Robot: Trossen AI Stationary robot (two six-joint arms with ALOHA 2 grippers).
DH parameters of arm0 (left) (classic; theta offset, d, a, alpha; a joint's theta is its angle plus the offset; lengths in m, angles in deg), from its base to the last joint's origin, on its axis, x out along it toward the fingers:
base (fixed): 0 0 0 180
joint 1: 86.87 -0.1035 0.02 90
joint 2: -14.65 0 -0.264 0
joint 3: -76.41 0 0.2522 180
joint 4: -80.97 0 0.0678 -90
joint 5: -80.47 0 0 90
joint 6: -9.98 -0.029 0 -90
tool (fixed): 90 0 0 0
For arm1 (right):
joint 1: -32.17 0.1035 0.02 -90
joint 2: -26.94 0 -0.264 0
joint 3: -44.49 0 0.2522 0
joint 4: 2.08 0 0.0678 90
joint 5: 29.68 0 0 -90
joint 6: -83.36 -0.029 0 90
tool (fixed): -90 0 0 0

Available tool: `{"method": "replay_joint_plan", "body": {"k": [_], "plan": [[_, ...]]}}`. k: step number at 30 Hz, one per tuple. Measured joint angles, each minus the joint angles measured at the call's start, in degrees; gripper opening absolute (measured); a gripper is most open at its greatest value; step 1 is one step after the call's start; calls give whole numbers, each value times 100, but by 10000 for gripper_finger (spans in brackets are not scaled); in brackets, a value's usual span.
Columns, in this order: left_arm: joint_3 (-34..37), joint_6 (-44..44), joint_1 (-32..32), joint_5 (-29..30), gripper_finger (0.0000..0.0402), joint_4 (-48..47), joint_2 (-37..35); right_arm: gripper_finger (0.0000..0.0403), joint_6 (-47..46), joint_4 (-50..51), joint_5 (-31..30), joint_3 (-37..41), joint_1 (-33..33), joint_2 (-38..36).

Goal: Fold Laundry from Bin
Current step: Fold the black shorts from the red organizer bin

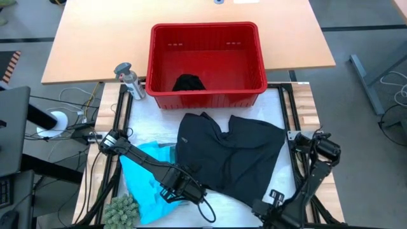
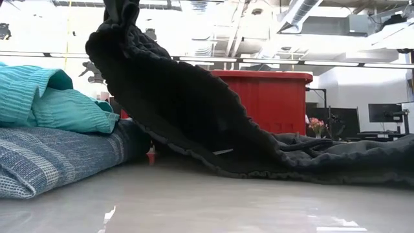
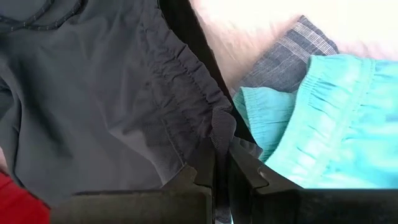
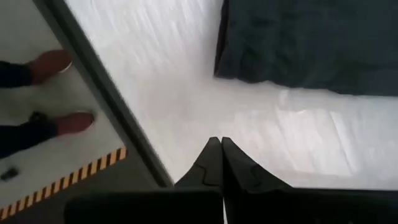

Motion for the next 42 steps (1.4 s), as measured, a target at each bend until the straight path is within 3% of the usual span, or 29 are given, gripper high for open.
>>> {"method": "replay_joint_plan", "body": {"k": [5,8,14,17,22,26,31,34,42], "plan": [[0,4,0,7,0,-2,0,14,-82,-178,69,-2,50,14],[0,7,0,8,0,-2,0,14,-75,43,-392,-140,59,-13],[0,7,0,9,0,0,0,14,-62,1670,-1454,-615,-329,-312],[0,9,0,10,0,-2,0,14,144,1322,-1506,-441,-523,-269],[0,19,0,11,0,-3,0,14,147,112,-1360,255,-589,-277],[0,-32,0,13,0,-4,0,14,-513,-134,-957,720,-518,-271],[0,-135,-2,15,0,-2,0,14,-548,-603,-247,1025,-333,-273],[0,-213,-21,17,0,0,0,14,-565,-777,127,1119,-252,-273],[0,-214,-88,18,0,-69,0,15,250,-553,8,665,-334,-643]]}}
